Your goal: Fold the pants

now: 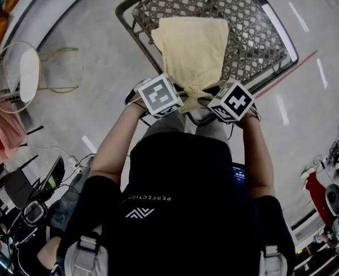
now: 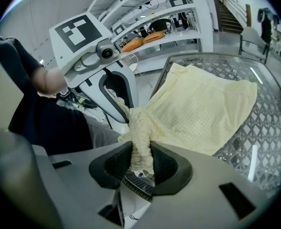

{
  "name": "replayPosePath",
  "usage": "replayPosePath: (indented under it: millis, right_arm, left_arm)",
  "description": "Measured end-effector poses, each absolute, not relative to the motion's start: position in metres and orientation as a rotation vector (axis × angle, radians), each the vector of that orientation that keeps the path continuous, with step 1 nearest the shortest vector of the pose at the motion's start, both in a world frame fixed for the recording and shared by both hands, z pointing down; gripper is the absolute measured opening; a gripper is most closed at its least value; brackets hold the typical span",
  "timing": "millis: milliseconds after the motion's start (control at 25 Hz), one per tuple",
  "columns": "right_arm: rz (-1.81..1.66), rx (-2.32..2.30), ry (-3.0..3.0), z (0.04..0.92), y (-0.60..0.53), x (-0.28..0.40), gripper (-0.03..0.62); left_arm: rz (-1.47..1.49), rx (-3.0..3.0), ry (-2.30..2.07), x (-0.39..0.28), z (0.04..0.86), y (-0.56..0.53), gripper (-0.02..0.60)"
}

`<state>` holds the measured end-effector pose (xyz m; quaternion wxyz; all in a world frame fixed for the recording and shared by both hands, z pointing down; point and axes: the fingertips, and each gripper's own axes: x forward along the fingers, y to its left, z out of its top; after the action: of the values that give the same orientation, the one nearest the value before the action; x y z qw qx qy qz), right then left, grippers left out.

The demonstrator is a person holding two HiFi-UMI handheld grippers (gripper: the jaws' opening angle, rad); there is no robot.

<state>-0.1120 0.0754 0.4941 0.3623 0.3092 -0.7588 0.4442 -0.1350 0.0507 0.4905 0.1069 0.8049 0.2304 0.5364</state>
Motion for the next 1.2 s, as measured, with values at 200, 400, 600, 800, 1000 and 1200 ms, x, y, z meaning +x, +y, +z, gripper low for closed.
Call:
replayPosePath:
  millis: [200, 400, 600, 800, 1000, 1200]
  right_arm:
    - [1.133, 0.844, -1.928, 0.486, 0.067, -0.099, 0.126]
    - [1.112, 0.812, -1.944, 0.486, 0.062, -0.076, 0.124]
    - [1.095, 0.759, -1.977, 0.486, 0.051, -0.074, 0.123]
    - [1.076, 0.748, -1.977, 0.483, 0.027, -0.072, 0.121]
    - [1.06, 0.749, -1.976, 0.483, 0.005, -0.06, 0.121]
    - [1.058, 0.763, -1.971, 0.48, -0.014, -0.049, 0.121]
  left_arm:
    - [1.552, 2.382, 0.689, -0.12, 0.489, 0.04, 0.06]
    - [1.537, 2.393, 0.634, -0.097, 0.491, 0.037, 0.06]
    - [1.528, 2.37, 0.532, -0.097, 0.493, 0.028, 0.06]
    - [1.511, 2.383, 0.468, -0.097, 0.489, 0.004, 0.061]
    - [1.505, 2.39, 0.43, -0.085, 0.49, -0.018, 0.061]
    - [1.498, 2.388, 0.412, -0.074, 0.489, -0.036, 0.062]
